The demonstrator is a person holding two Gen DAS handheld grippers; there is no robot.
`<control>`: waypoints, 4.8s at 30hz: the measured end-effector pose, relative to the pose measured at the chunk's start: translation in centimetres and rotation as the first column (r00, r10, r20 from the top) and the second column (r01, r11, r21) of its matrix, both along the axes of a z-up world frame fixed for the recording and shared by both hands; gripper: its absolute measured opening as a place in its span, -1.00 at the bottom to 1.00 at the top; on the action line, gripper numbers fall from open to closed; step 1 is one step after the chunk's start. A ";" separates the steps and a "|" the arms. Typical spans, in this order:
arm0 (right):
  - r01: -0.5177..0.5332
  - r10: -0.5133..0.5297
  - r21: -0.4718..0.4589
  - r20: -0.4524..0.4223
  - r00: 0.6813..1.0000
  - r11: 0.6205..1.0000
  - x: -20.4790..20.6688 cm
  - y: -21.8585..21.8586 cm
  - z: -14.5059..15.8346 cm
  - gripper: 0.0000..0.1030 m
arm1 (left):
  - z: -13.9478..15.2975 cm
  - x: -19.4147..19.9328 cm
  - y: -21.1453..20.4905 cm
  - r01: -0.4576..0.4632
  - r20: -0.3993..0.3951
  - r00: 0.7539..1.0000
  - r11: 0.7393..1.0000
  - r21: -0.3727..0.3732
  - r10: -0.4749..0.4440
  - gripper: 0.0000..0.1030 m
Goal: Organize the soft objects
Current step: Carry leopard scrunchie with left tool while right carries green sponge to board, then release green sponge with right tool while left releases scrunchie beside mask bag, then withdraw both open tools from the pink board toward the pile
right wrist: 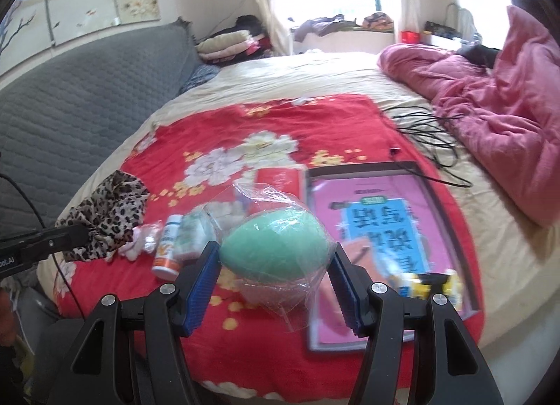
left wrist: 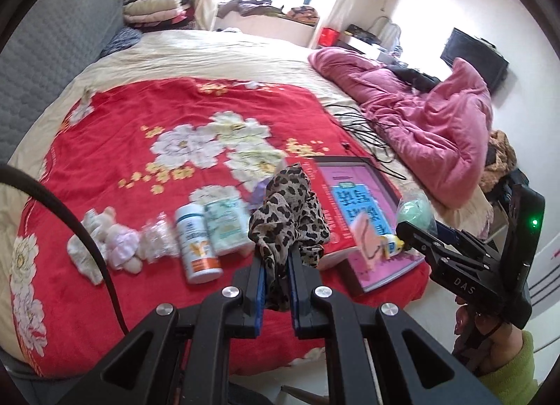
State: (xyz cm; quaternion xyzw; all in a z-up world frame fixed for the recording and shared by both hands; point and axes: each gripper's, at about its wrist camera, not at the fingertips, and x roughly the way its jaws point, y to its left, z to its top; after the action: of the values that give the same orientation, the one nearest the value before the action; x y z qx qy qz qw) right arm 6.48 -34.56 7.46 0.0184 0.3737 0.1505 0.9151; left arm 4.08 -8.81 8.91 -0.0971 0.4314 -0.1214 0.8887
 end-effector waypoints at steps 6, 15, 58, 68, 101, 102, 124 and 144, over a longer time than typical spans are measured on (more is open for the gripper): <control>0.103 -0.103 0.006 0.010 0.995 0.995 0.0 -4.9 0.5 0.22 | 1.0 0.9 -3.6 0.071 0.019 0.997 0.997 0.007 -0.071 -0.78; 0.243 -0.243 0.013 0.031 0.969 0.970 -0.3 -11.4 1.1 0.22 | 0.8 2.1 -9.4 0.183 0.029 0.982 0.983 0.022 -0.184 -0.78; 0.133 -0.165 -0.143 -0.236 0.958 0.981 3.1 -11.7 -11.3 0.22 | -13.9 8.6 -21.2 0.347 -0.229 0.921 0.931 0.115 -0.315 -0.78; 0.161 -0.196 -0.178 -0.201 0.960 0.971 4.6 -11.9 -12.7 0.24 | -13.9 8.5 -21.0 0.344 -0.235 0.919 0.935 0.083 -0.317 -0.77; 0.158 -0.186 -0.165 -0.168 0.968 0.974 2.6 -13.0 -8.9 0.40 | -15.0 7.3 -21.7 0.415 -0.249 0.890 0.905 0.100 -0.381 -0.66; 0.162 -0.189 -0.165 -0.164 0.968 0.973 2.5 -13.1 -8.7 0.40 | -14.9 7.2 -21.6 0.416 -0.244 0.891 0.904 0.101 -0.382 -0.63; 0.187 -0.212 -0.181 -0.135 0.968 0.966 1.7 -13.5 -7.5 0.42 | -12.2 6.4 -19.6 0.369 -0.187 0.918 0.925 0.086 -0.349 0.23; 0.224 -0.245 -0.177 -0.107 0.964 0.958 1.5 -12.0 -5.7 0.42 | -7.9 4.6 -14.1 0.246 -0.111 0.964 0.969 0.019 -0.242 0.38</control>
State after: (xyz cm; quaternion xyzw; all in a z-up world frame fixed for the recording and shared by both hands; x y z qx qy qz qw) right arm 7.94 -46.54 1.76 -0.0027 0.4375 0.0082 0.8992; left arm 8.66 -22.89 1.03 -0.0353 0.4893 -0.2175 0.8438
